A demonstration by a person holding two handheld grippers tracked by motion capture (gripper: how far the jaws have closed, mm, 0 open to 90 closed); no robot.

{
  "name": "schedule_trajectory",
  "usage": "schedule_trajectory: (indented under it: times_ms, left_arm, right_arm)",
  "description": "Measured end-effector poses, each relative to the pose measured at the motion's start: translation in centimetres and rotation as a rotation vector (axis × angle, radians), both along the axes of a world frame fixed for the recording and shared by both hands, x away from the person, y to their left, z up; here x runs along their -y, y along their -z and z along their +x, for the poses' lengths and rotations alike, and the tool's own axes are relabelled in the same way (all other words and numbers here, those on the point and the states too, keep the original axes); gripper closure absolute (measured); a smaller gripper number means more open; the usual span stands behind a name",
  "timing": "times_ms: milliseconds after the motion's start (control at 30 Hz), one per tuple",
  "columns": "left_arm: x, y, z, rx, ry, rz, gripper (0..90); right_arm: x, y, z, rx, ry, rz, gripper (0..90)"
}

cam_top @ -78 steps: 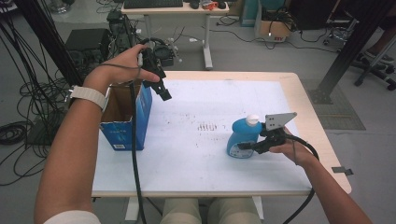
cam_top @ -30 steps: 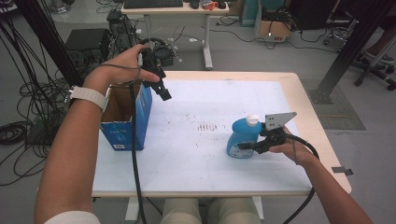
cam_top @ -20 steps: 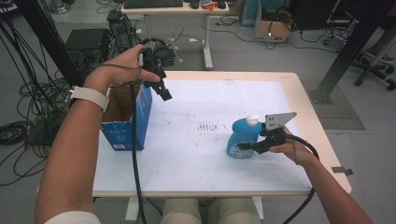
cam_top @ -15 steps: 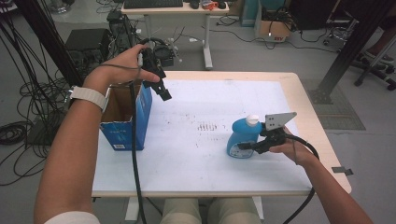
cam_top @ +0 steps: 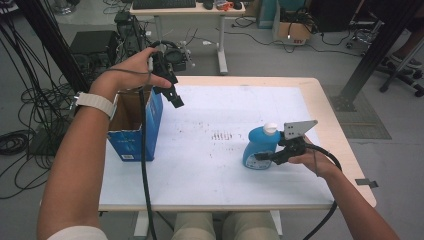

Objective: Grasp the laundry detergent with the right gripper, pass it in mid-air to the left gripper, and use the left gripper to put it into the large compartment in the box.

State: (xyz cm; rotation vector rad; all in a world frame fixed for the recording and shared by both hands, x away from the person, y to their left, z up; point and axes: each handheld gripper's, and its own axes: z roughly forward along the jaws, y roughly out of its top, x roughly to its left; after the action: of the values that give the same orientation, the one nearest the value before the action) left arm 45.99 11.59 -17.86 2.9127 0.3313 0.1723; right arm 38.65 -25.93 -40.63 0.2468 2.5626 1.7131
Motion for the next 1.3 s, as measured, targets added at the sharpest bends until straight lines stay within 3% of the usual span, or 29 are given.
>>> schedule_trajectory:
  times_ms: [767,1000,1067,1133,1300]
  left_arm:
    - [0.04,0.0,0.01,0.001,0.0,0.0,10.7]
    - [0.05,0.02,0.01,0.001,0.0,0.001,10.7]
    - [0.06,0.02,0.01,0.001,0.0,0.001,10.7]
    - [0.04,0.03,0.0,0.0,-0.003,0.0,10.7]
    - [-0.02,0.02,0.02,0.0,-0.001,-0.001,10.7]
  right_arm:
    - [-0.04,0.02,0.13,0.014,-0.01,0.003,42.5]
    - [0.0,0.02,-0.03,-0.002,0.004,0.003,42.5]
    - [-0.05,0.03,0.14,0.013,-0.011,0.004,42.5]
    - [-0.02,0.04,-0.03,-0.004,0.003,0.006,42.5]
    - [0.04,-0.06,0.18,0.003,-0.024,-0.015,42.5]
